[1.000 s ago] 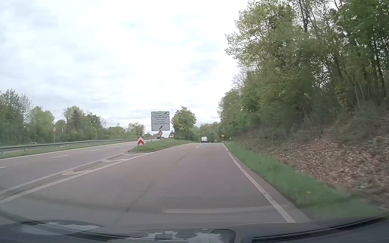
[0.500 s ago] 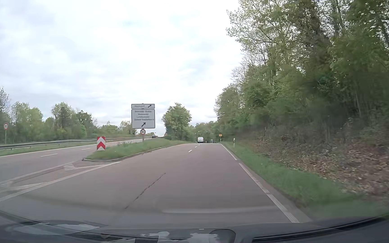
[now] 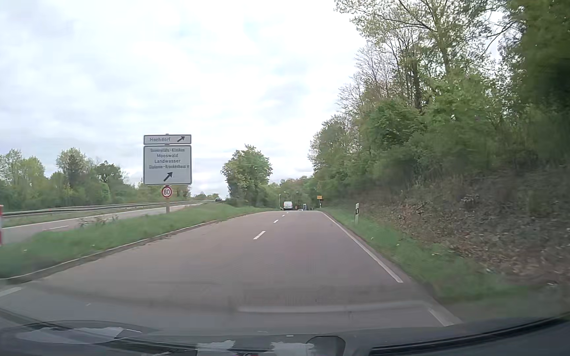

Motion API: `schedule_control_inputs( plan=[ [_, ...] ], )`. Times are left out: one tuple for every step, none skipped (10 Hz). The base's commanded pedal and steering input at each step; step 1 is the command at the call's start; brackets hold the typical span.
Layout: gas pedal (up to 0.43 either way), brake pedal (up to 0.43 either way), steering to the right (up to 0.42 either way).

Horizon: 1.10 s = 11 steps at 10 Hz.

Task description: Follow the waypoints while adhering to traffic rules and regulations

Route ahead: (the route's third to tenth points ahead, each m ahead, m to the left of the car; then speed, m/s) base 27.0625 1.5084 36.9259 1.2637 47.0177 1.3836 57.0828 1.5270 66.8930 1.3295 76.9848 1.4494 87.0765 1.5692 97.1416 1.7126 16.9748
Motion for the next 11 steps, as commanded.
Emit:
schedule_control_inputs(
  plan=[
    [0.000, 0.000, 0.008],
    [0.000, 0.000, 0.008],
    [0.000, 0.000, 0.007],
    [0.000, 0.000, 0.006],
    [0.000, 0.000, 0.006],
    [0.000, 0.000, 0.004],
    [0.000, 0.000, 0.004],
    [0.000, 0.000, 0.004],
    [0.000, 0.000, 0.004],
    [0.000, 0.000, 0.004],
    [0.000, 0.000, 0.003]
  ],
)
